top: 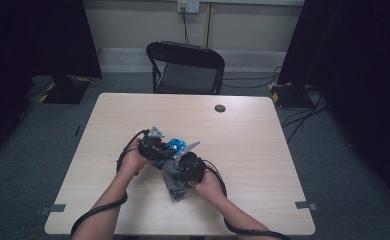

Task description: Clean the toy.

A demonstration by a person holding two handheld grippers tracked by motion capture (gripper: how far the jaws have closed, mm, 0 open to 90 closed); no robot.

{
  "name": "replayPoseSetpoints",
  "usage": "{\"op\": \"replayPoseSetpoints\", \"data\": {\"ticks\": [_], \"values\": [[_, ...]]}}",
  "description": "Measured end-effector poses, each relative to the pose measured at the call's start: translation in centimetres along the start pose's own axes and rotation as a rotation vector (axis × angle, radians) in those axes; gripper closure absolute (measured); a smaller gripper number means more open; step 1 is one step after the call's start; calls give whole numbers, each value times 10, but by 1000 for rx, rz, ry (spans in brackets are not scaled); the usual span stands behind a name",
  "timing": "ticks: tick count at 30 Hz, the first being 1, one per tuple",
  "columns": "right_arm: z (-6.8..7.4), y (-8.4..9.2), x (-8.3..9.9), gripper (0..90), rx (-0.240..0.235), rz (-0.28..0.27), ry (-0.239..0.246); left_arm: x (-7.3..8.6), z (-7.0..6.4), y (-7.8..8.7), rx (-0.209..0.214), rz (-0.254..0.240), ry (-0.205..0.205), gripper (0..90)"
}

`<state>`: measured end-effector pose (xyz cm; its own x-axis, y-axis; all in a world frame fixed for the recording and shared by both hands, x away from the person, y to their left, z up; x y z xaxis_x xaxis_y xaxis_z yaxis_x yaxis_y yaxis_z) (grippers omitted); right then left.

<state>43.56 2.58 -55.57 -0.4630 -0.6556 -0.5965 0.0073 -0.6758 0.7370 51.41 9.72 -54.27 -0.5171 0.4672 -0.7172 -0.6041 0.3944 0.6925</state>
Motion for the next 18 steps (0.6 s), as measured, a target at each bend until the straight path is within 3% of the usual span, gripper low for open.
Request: {"op": "replayPoseSetpoints", "data": {"ticks": [18], "values": [[19, -11, -4, 764, -69, 2, 32, 0, 0, 0, 1, 3, 7, 510]]}}
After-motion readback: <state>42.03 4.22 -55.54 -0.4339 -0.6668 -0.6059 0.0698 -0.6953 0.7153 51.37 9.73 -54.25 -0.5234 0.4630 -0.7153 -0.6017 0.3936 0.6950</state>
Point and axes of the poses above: each handheld gripper's, and its own axes: y roughly backward along the jaws, x roughly out of its underside, z roughly to its left, the point moved 10 cm from there along -y, roughly forward along the jaws, and after that the axes turned 12 degrees about -x, right-handed, at the moved point
